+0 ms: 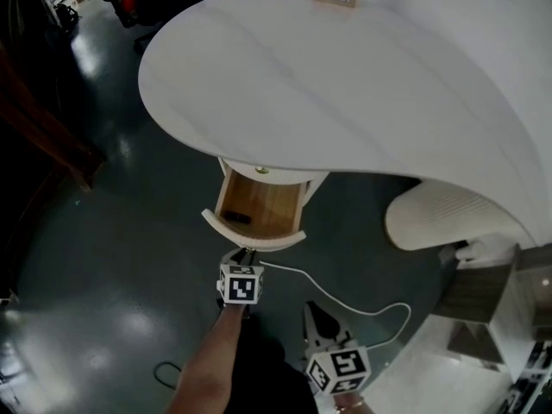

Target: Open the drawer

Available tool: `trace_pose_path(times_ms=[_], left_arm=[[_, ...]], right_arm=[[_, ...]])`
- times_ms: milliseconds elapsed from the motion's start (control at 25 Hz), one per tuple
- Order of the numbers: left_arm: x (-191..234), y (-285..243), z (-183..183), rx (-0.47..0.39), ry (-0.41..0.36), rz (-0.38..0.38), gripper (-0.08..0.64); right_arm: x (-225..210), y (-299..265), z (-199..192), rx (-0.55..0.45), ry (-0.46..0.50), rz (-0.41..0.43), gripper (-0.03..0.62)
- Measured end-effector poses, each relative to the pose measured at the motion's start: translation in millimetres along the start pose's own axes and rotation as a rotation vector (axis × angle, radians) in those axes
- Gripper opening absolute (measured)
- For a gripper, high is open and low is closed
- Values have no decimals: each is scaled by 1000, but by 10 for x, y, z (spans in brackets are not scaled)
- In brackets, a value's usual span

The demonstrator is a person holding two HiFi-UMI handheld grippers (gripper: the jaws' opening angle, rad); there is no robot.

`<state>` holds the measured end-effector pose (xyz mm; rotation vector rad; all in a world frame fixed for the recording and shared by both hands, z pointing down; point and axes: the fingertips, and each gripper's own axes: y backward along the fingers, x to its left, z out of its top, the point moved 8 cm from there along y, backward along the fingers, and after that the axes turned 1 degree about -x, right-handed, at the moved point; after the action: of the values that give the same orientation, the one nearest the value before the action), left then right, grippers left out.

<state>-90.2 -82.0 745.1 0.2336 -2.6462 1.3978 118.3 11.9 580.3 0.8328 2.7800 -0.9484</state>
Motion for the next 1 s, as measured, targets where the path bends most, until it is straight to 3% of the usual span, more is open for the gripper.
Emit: trace_pose_path(times_ms=[1000], left_arm=[[-38, 445, -612, 158, -8, -13, 101]], right_arm=[[362, 420, -49, 73, -33, 2, 3]])
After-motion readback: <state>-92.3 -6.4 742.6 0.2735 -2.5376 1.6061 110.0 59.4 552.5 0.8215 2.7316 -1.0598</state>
